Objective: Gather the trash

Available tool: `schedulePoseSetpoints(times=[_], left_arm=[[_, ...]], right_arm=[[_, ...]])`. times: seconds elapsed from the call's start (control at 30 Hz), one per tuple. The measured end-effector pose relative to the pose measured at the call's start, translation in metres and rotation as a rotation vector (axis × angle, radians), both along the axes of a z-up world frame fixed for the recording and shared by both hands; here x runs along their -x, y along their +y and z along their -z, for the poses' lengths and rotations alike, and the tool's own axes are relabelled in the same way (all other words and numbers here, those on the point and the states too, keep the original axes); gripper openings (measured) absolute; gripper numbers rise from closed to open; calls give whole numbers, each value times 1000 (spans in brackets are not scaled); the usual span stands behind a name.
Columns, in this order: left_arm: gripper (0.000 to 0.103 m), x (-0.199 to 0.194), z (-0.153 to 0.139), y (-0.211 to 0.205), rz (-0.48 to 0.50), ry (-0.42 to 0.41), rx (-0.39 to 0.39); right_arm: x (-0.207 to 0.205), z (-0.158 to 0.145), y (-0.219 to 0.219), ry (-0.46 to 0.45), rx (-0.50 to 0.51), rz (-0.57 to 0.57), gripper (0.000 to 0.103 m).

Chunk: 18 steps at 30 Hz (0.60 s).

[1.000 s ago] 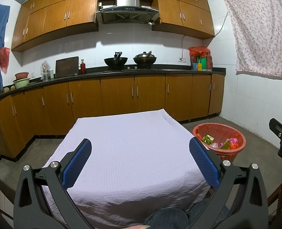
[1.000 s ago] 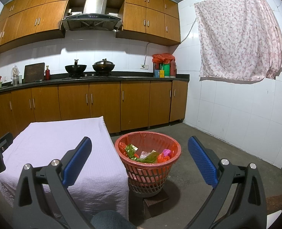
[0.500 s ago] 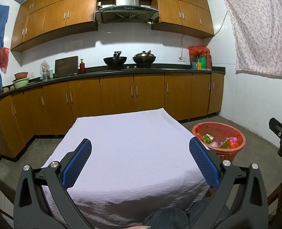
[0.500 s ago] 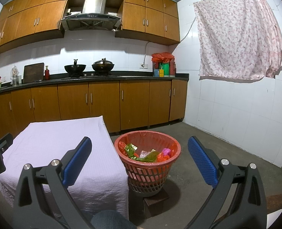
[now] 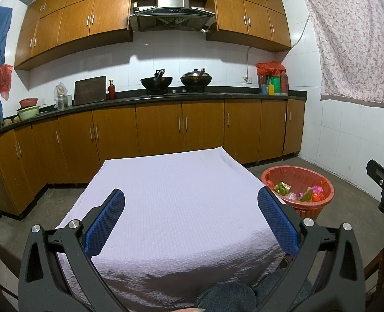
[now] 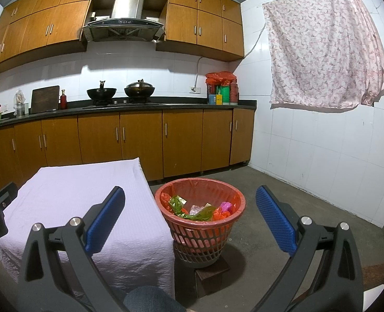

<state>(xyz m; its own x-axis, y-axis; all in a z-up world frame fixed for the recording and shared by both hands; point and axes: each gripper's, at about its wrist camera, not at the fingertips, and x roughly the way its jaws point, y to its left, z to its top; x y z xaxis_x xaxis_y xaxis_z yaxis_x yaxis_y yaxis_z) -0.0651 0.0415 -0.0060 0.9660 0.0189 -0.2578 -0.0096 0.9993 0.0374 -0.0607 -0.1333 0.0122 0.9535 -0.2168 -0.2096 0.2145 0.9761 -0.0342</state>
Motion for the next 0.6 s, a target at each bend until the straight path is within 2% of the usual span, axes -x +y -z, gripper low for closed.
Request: schedulePoseSetpoints(times=[0.6], left_arm=[[101, 3, 6, 0, -5, -1, 6]], right_arm=[[1, 0, 0, 1, -1, 1, 99]])
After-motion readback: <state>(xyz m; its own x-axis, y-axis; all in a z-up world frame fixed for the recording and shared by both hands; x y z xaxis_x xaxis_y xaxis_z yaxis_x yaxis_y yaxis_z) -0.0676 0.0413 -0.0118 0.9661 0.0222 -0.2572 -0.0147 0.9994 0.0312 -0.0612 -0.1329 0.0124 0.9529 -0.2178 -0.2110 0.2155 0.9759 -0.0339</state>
